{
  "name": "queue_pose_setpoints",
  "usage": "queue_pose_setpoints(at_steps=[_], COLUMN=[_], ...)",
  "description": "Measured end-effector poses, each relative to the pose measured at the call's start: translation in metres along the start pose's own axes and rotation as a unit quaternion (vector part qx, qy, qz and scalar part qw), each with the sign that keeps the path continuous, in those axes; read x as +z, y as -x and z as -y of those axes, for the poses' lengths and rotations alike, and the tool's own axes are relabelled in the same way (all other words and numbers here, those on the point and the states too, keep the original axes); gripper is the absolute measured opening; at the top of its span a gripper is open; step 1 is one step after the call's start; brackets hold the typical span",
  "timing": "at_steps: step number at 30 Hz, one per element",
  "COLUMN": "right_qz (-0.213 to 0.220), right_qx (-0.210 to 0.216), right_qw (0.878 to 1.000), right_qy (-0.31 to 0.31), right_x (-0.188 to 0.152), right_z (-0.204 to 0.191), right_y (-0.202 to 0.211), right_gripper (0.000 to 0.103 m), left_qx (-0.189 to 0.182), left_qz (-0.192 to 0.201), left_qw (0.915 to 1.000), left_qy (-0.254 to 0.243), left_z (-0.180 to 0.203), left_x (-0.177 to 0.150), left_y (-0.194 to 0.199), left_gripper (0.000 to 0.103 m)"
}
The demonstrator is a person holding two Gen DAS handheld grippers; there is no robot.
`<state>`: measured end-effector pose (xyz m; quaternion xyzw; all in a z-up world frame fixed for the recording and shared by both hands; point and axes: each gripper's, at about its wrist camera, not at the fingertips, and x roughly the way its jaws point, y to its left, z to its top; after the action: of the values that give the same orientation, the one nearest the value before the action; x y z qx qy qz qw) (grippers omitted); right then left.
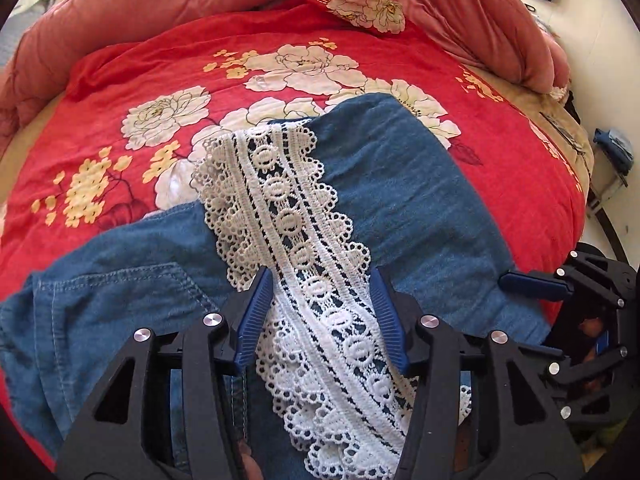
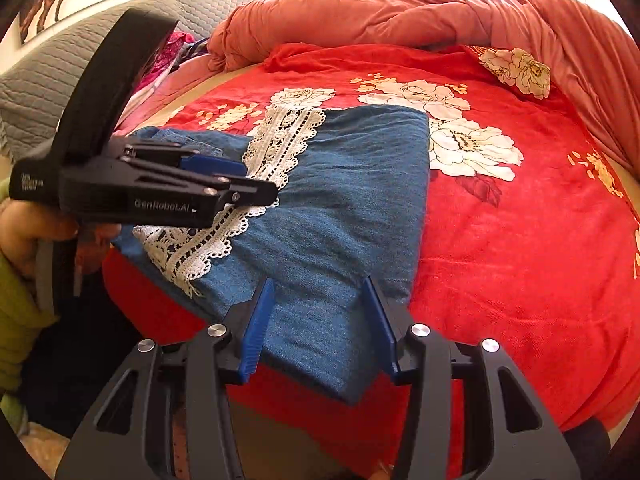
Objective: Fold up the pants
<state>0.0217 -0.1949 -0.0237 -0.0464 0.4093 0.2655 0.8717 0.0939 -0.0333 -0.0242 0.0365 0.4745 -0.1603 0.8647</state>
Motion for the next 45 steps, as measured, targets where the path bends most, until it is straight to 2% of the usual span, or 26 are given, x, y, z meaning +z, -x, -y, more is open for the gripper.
queue_pose_setpoints(at_steps=[6, 8, 10, 13, 15, 16, 18, 21, 24, 27, 30, 32, 45], right_qz=[0.000, -0.002, -0.003, 0.008, 0.019, 0.025, 0.038, 0.050, 0.059, 0.066, 0.072, 0.074, 0.071], right_qx=[0.005, 0.007, 0.014, 0.015, 0.009, 0.008, 0.001, -0.004, -0.005, -0.009, -0.012, -0.011, 0.000], right_qw=[1.000, 1.000, 1.000, 1.000, 0.999, 0.999, 0.998, 0.997, 0.996, 0.996, 0.995, 0.995, 0.997], right_qy=[-0.006, -0.008, -0.011, -0.021, -0.027, -0.032, -0.042, -0.053, -0.060, -0.059, -0.061, -0.064, -0.012], right_x=[-0.002, -0.002, -0.002, 0.000, 0.002, 0.003, 0.005, 0.006, 0.009, 0.012, 0.016, 0.020, 0.068], right_z=[0.001, 0.001, 0.000, 0.001, 0.003, 0.005, 0.009, 0.012, 0.012, 0.009, 0.006, 0.004, -0.032], right_y=[0.005, 0.005, 0.009, 0.021, 0.031, 0.035, 0.044, 0.054, 0.061, 0.066, 0.071, 0.072, 0.056], right_gripper=[0.046, 0.049, 0.057, 0.062, 0.062, 0.069, 0.075, 0.075, 0.086, 0.087, 0.094, 0.095, 0.098], left_qx=[-0.003, 0.000, -0.003, -0.007, -0.014, -0.012, -0.013, 0.007, 0.030, 0.028, 0.032, 0.035, 0.071], left_qz=[0.015, 0.019, 0.024, 0.037, 0.048, 0.051, 0.068, 0.086, 0.098, 0.106, 0.110, 0.115, 0.129], left_qw=[0.9994, 0.9990, 0.9985, 0.9972, 0.9957, 0.9951, 0.9933, 0.9919, 0.9906, 0.9890, 0.9874, 0.9861, 0.9736], left_qy=[0.032, 0.040, 0.049, 0.065, 0.078, 0.084, 0.092, 0.093, 0.090, 0.099, 0.109, 0.115, 0.175], left_z=[-0.003, -0.003, -0.004, -0.004, -0.004, -0.004, -0.004, -0.004, -0.005, -0.007, -0.011, -0.014, -0.064], left_x=[-0.014, -0.018, -0.022, -0.026, -0.031, -0.033, -0.037, -0.040, -0.043, -0.048, -0.052, -0.054, -0.071], left_y=[0.009, 0.012, 0.017, 0.028, 0.039, 0.044, 0.060, 0.079, 0.095, 0.106, 0.113, 0.117, 0.140], left_gripper=[0.046, 0.049, 0.050, 0.052, 0.058, 0.059, 0.064, 0.072, 0.078, 0.084, 0.090, 0.093, 0.093])
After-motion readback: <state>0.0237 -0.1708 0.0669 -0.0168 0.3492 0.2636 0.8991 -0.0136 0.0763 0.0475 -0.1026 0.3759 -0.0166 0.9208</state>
